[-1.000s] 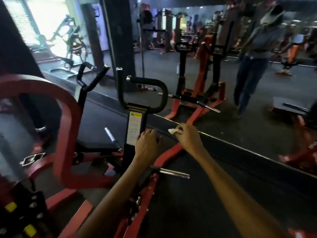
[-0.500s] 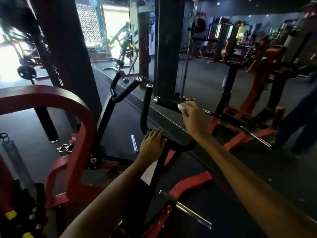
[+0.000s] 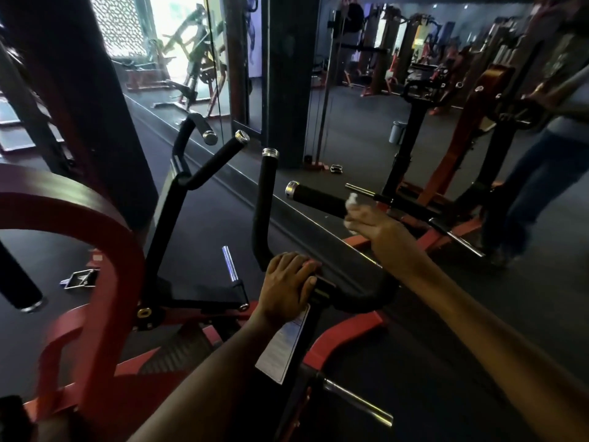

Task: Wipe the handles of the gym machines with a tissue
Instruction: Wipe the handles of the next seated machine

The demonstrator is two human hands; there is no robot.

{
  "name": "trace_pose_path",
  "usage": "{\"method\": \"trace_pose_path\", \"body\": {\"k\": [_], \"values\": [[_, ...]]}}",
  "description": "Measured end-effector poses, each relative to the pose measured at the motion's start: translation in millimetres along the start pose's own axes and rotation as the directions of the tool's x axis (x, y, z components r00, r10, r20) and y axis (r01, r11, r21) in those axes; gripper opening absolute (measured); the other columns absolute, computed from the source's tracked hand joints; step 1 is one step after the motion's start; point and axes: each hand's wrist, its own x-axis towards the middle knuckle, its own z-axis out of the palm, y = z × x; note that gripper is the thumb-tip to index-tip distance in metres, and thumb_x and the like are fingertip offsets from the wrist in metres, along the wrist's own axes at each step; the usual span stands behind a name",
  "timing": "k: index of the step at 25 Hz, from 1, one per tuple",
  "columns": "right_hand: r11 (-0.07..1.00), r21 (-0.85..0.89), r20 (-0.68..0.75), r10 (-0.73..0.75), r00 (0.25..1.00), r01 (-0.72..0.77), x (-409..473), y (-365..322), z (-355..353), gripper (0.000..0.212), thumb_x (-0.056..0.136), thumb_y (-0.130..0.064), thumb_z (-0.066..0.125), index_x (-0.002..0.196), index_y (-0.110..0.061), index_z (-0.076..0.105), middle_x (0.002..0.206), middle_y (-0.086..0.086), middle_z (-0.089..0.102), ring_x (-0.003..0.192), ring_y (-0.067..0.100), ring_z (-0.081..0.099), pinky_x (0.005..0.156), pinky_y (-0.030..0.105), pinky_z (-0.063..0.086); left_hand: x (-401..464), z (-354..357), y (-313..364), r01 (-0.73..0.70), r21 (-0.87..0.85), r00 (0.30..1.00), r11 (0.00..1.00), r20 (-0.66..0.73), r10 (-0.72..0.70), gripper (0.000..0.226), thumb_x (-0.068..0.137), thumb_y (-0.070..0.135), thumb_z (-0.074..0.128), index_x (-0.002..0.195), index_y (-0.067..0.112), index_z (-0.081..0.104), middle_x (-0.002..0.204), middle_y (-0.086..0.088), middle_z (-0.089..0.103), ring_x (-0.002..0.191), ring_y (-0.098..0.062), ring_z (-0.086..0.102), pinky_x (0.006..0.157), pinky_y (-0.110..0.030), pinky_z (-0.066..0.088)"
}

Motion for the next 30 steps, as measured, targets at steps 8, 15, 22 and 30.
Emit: {"method": "trace_pose_path", "body": {"k": [8,15,22,30], "values": [[0.983,0.085,0.183,0.144,0.972,-0.162,110.2,-19.9,18.8,0.022,0.09,0.001,0.052,0.109,0.003,0.063,0.119,0.019,0.058,0.115,0.03,0.052,0.102,0.035,0.039,-3.4,1.4,2.0,0.009,0.01,0.998,1.0,-0.057,-0.009,0.042,0.103,0.039,0.024,0.109,0.02,0.061,0.108,-0.001,0.064,0.105,-0.02,0.055,0.099,-0.036,0.034],[0.984,-0.072,-0.059,0.159,0.985,-0.163,-1.1,19.0,-33.7,0.024,0.084,-0.004,0.051,0.097,-0.008,0.07,0.095,0.009,0.068,0.103,0.019,0.047,0.089,0.03,0.038,-4.0,6.9,2.2,0.006,-0.014,0.994,1.0,-0.113,-0.007,0.034,0.101,0.037,0.027,0.106,0.022,0.058,0.104,0.001,0.062,0.1,-0.019,0.056,0.097,-0.036,0.036],[0.996,-0.087,0.083,0.006,0.996,0.002,106.4,-12.6,27.8,0.021,0.088,-0.001,0.056,0.107,-0.001,0.066,0.116,0.018,0.059,0.112,0.031,0.052,0.095,0.037,0.044,-6.7,11.4,-3.4,0.03,0.026,0.996,0.999,-0.084,-0.028,0.045,0.101,0.035,0.027,0.107,0.016,0.067,0.107,-0.002,0.065,0.109,-0.023,0.057,0.11,-0.037,0.026],[0.992,-0.041,0.156,0.125,0.98,-0.12,14.5,13.6,-37.8,0.028,0.085,0.002,0.044,0.096,-0.003,0.069,0.106,0.013,0.061,0.102,0.022,0.055,0.091,0.027,0.041,-33.3,22.9,-8.1,0.091,-0.029,0.992,0.995,-0.09,-0.093,0.048,0.103,0.041,0.018,0.138,0.019,0.043,0.144,-0.003,0.043,0.144,-0.027,0.027,0.12,-0.049,0.01]]}}
